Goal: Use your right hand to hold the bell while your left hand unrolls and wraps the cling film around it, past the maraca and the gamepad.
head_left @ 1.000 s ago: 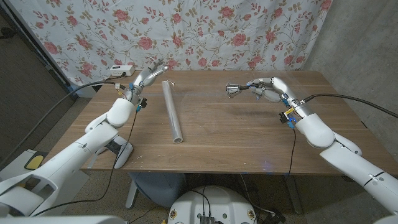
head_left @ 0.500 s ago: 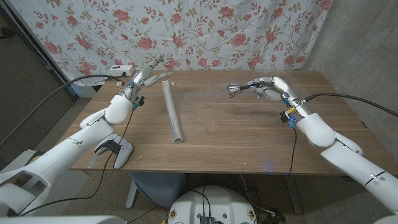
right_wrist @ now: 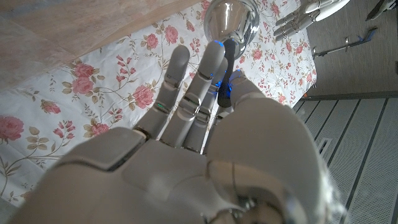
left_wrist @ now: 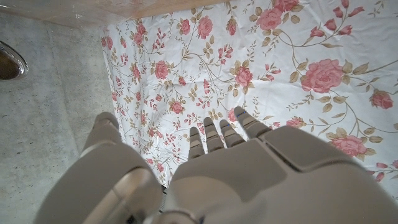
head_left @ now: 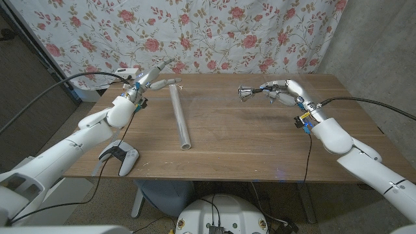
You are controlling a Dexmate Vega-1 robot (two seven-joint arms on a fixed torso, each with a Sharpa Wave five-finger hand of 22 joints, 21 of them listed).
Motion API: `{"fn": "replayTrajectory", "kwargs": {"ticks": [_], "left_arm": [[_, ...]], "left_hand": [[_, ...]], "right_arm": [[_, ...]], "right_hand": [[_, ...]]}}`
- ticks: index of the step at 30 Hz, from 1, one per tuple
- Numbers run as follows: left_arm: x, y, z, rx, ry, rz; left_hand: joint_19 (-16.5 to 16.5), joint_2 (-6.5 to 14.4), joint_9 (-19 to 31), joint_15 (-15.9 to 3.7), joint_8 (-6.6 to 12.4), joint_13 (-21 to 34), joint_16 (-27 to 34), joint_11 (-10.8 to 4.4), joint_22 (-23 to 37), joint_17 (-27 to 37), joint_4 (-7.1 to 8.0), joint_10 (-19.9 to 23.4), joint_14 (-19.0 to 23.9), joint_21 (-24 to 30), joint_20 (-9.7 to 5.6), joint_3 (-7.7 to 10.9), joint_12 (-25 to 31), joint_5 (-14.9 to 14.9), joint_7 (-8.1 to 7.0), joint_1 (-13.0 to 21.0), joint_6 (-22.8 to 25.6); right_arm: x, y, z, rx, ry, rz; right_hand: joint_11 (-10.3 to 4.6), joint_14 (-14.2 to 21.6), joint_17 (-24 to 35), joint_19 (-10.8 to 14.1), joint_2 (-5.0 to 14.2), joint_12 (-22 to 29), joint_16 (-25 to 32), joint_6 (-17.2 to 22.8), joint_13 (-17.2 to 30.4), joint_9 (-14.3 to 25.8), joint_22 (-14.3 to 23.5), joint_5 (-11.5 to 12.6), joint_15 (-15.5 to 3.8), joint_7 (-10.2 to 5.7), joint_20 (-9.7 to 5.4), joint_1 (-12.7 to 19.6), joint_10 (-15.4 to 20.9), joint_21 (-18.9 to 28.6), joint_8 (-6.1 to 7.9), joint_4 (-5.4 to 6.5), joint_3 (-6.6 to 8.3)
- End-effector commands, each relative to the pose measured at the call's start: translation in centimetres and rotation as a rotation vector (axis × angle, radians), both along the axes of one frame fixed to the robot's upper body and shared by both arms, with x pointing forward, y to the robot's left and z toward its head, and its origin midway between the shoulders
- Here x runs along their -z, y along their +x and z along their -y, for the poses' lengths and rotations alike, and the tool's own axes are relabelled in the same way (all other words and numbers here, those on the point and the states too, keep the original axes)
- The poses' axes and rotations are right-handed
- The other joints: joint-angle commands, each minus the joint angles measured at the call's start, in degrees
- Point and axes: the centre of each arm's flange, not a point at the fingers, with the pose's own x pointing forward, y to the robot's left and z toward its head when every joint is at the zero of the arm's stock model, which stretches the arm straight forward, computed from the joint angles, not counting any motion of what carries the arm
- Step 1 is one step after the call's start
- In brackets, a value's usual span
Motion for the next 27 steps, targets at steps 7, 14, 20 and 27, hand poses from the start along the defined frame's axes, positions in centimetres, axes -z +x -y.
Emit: {"fn": "replayTrajectory", "kwargs": {"ticks": [7, 14, 20, 27], "left_arm": [[0.1, 0.0, -1.1, -0.092, 0.071, 0.064], [-0.7, 0.3, -1.4, -0.107, 0.114, 0.054], [-1.9, 0.3, -1.4, -0.151, 0.205, 0.077], [-2.2, 0.4, -1.5, -0.180, 0.290, 0.125]], "left_hand": [[0.6, -0.5, 0.3, -1.23, -0.06, 0.3, 0.2, -0.37, 0.1, 0.2, 0.34, 0.9, 0.4, 0.1, -1.26, -0.23, 0.4, 0.5, -0.76, 0.7, 0.0], [0.8, -0.6, 0.5, -1.21, 1.04, 0.4, 0.3, -0.39, 0.2, 0.3, 1.10, 1.8, 1.1, 0.1, -0.17, -0.71, 0.7, 0.8, -0.42, 0.2, 3.3], [1.1, 3.0, 0.5, -1.29, -0.04, 0.4, 0.1, -0.73, 0.1, 0.3, 0.40, 0.4, 1.1, 0.1, -0.14, 1.78, -0.1, 1.3, -1.34, 4.1, 0.9], [1.8, 3.0, 0.5, -1.57, -0.44, 0.5, -0.1, -0.75, 0.1, 0.3, -0.08, -0.1, 0.6, 0.2, -0.82, 2.32, -0.3, 1.3, -1.83, 5.6, -0.4]], "right_arm": [[-0.1, -0.5, 0.2, 0.009, -0.004, 0.003], [-0.1, -0.5, 0.1, 0.007, -0.008, 0.000], [0.0, -0.4, 0.1, 0.006, -0.006, 0.001], [0.2, -0.4, 0.2, 0.005, -0.003, 0.002]], "right_hand": [[-0.27, 0.6, 0.4, -0.2, 0.20, -0.4, -0.3, 0.5, 0.1, 0.2, -0.4, 0.3, -0.36, -0.24, -8.33, 0.5, 0.3, 0.9, -0.27, 0.10, 0.46], [-0.23, 0.6, 0.4, -0.2, 0.17, -0.5, -0.4, 0.6, 0.1, 0.3, -0.6, 0.3, -0.36, -0.23, -8.33, 0.5, 0.3, 1.1, -0.25, 0.12, 0.49], [-0.28, 0.6, 0.5, -0.3, 0.16, -0.5, -0.5, 0.7, 0.2, 0.3, -0.9, 0.3, -0.37, -0.24, -8.33, 0.4, 0.3, 1.3, -0.27, 0.12, 0.53], [-0.22, 0.8, 0.6, -0.3, 0.14, -0.5, -0.6, 0.6, 0.2, 0.3, -1.1, 0.3, -0.38, -0.18, -8.34, 0.4, 0.4, 1.5, -0.34, 0.10, 0.56]]}}
